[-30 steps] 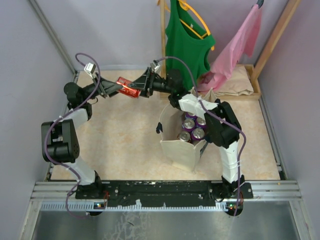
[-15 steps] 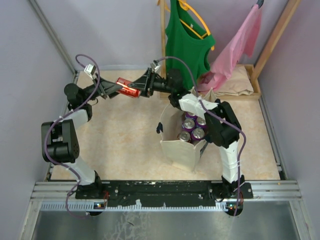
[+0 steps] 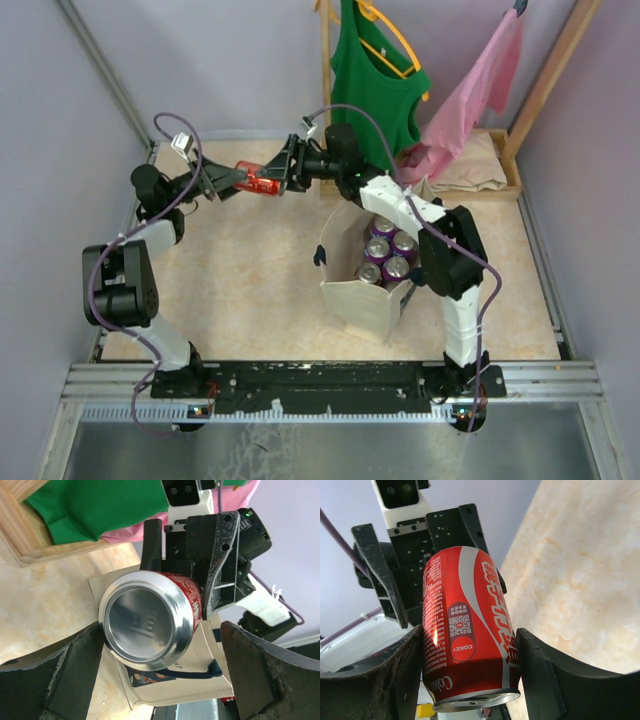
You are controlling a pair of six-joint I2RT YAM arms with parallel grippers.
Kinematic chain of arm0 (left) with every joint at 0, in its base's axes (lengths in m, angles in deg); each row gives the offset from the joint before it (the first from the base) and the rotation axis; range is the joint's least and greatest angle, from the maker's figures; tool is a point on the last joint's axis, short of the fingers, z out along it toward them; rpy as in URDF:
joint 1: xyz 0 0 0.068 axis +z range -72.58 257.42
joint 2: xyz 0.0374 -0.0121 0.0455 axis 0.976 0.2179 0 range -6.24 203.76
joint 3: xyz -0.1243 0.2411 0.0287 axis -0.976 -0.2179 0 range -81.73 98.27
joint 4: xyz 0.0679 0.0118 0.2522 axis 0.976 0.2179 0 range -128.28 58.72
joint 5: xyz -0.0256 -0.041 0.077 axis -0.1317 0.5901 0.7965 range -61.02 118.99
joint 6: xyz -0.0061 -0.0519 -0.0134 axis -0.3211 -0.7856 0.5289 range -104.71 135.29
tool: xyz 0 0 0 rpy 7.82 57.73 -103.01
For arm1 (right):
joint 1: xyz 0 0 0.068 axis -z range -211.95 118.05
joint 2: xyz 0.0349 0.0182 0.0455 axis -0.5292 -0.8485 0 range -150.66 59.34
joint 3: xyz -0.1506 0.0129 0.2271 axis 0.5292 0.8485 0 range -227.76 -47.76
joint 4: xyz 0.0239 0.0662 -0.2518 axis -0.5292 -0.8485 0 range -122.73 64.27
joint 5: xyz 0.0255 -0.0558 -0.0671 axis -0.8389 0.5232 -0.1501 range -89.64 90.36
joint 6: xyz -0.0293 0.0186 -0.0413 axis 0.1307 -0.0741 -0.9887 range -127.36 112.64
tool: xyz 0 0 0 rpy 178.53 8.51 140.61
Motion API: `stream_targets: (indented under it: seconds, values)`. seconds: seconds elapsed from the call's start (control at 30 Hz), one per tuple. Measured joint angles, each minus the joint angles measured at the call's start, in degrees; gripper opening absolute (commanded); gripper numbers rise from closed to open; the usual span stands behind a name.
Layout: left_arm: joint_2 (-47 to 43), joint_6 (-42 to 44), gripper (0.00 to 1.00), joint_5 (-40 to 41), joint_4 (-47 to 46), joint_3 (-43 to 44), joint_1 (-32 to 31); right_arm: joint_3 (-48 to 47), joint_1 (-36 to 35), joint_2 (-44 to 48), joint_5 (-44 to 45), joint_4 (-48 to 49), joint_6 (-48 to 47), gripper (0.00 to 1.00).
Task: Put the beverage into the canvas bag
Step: Adjust the drink at the center of the board.
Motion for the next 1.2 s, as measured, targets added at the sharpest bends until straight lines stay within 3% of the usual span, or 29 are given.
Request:
stream_targets:
  seconds: [0.4, 0.53, 0.63, 0.77, 1.2]
  values:
    - [-4.9, 29.6, 1.00, 7.8, 31.7, 3.7, 0.4, -6.3, 0.7, 0.7, 11.2, -29.5, -13.3, 0.00]
    - [-5.5, 36.9, 1.00, 11.2, 40.2, 5.2, 0.4, -17.4, 0.8, -2.0, 16.1, -44.0, -18.5, 0.00]
    - [-5.5, 41.0, 1.00, 13.6, 45.7, 6.4, 0.4, -31.5, 0.1, -6.6, 21.0, -54.9, -23.7, 0.00]
    - [-5.5, 44.4, 1.00, 15.5, 50.2, 7.8, 0.4, -43.2, -1.3, -10.7, 26.5, -64.7, -28.2, 0.00]
    - [-6.8, 51.4, 1.00, 18.0, 57.6, 9.8, 0.3, -40.2, -9.4, -13.6, 37.6, -81.9, -35.3, 0.00]
